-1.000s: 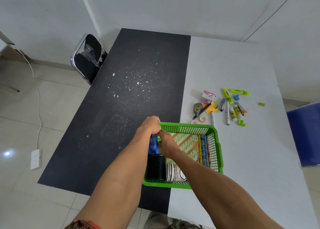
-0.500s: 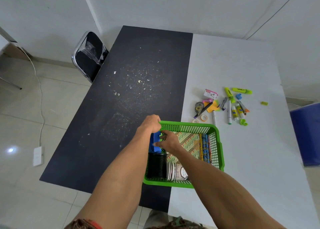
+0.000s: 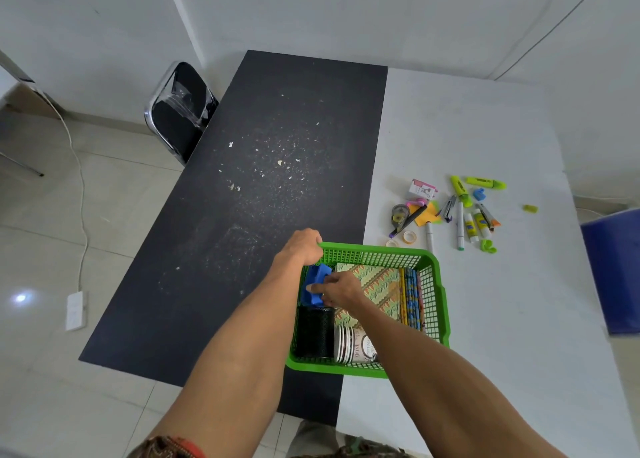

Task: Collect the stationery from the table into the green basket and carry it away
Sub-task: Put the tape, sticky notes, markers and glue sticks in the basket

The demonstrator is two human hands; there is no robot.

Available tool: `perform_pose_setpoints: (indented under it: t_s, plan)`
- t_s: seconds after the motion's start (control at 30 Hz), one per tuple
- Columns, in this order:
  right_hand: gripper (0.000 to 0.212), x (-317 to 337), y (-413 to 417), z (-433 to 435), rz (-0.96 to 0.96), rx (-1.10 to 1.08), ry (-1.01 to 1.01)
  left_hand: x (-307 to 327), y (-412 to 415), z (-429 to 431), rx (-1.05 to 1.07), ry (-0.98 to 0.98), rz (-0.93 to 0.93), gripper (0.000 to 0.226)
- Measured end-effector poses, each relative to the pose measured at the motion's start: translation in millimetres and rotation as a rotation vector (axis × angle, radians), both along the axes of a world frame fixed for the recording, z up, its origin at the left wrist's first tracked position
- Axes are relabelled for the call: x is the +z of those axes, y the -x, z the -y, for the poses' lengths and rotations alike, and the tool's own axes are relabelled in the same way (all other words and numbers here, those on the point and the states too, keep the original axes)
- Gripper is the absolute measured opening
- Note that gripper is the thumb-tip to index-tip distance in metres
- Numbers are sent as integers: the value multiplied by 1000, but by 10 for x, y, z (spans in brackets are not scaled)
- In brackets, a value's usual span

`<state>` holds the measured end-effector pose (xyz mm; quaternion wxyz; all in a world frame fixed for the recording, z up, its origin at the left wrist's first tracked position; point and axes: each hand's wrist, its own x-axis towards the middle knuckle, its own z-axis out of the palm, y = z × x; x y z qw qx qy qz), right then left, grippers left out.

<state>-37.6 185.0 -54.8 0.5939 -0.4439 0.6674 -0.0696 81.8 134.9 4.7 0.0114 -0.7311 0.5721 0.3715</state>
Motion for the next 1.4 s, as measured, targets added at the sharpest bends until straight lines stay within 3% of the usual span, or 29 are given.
perform_pose_setpoints:
  t_s: [0.13,0.43,0.6,0.97,1.1,1.27,1.4]
  plan:
    - [26,-18,17,-13,-7,24,25,-18,-11,9,5,-1,-7,38]
    - [24,30,28,30,-189,188,91,-31,-33,22,-11,-11,-11,39]
    - [39,-28,80,28,-217,191,53,-46,-48,29,-18,-6,-16,41]
    - [29,-14,119,20,-331,294,140,-61,-53,21,-29,1,-9,38]
    - [39,-14,139,30,-374,338,121,-65,-43,25,-31,2,-6,36]
    - [65,52,115,79,-456,268,352,-63,-30,33,-38,-5,9,38]
    - [54,78,49,169,-380,447,373,-76,-26,44,-26,-13,11,36]
